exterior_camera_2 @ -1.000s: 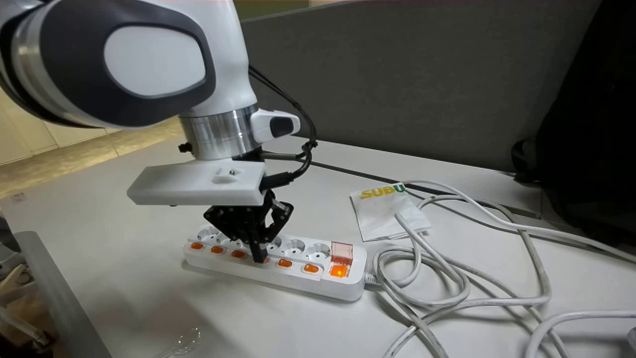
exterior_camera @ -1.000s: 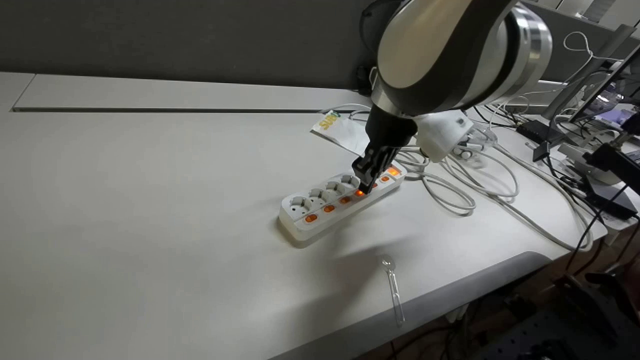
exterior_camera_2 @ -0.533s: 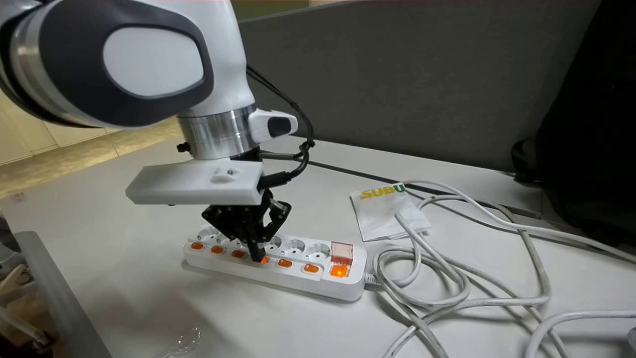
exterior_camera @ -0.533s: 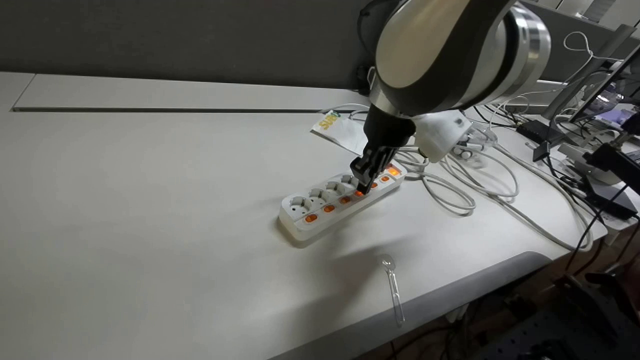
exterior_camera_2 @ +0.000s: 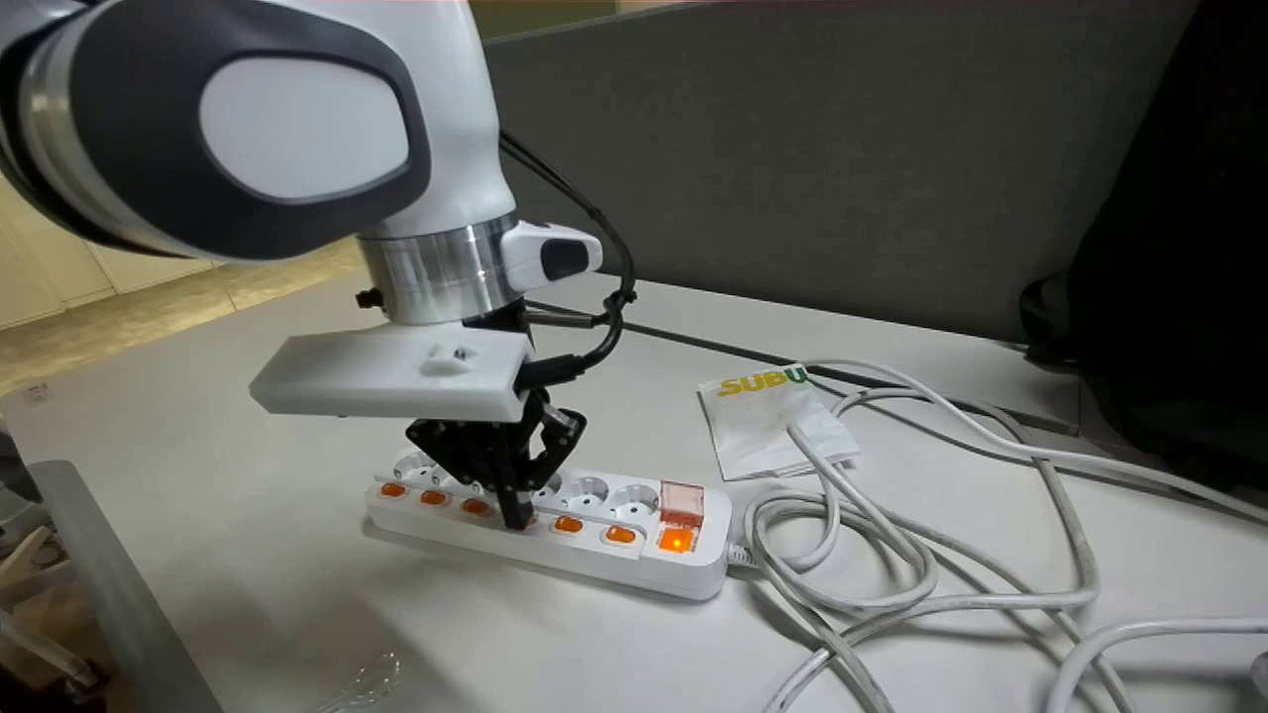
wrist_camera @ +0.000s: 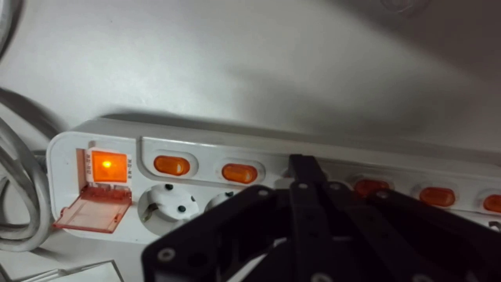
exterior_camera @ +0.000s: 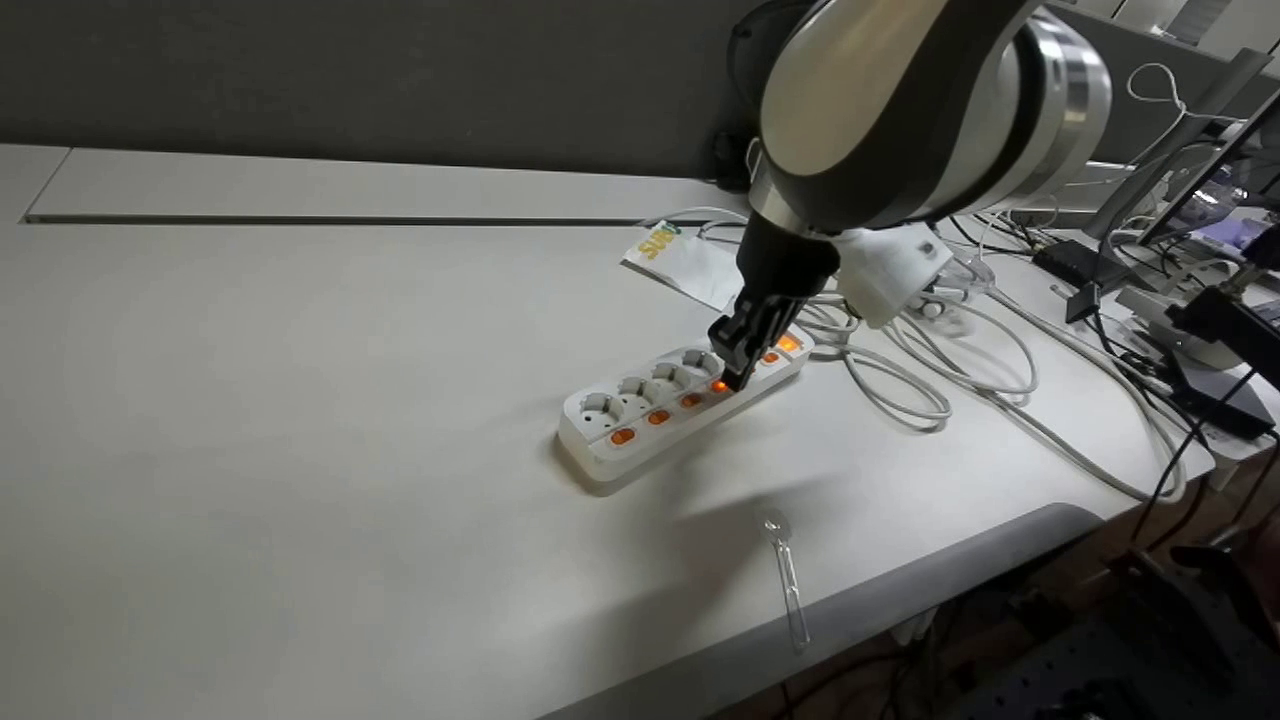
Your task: Turn off the switch in the middle of the adapter
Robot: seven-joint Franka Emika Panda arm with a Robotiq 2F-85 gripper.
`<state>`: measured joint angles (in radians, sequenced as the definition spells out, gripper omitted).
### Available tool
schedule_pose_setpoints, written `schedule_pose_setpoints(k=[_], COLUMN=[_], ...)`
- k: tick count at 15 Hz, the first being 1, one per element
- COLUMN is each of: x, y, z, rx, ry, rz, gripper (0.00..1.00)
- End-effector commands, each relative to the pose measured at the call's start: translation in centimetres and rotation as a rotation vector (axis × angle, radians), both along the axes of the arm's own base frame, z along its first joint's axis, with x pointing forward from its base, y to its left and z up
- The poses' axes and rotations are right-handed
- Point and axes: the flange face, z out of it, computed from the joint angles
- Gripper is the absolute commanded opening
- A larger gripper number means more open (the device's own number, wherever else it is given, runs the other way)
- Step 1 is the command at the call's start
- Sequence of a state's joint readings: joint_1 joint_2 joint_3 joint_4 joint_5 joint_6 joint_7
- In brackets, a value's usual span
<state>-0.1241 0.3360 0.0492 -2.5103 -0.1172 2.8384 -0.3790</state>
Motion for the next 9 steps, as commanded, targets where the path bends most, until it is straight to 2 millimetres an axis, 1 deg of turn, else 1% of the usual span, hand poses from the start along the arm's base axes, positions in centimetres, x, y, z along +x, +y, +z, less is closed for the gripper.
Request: schedule_pose_setpoints(k=[1, 6, 9], x=[-0.2, 0.0, 0.1], y=[-0.4, -0.8, -1.0], z=[-0.5, -1.2, -2.4], rx=[0.006, -0.012, -0.023], ry=[0.001, 0.004, -0.001], rz=[-0.016, -0.034, -0.068], gripper=[0.00, 0.00, 0.00])
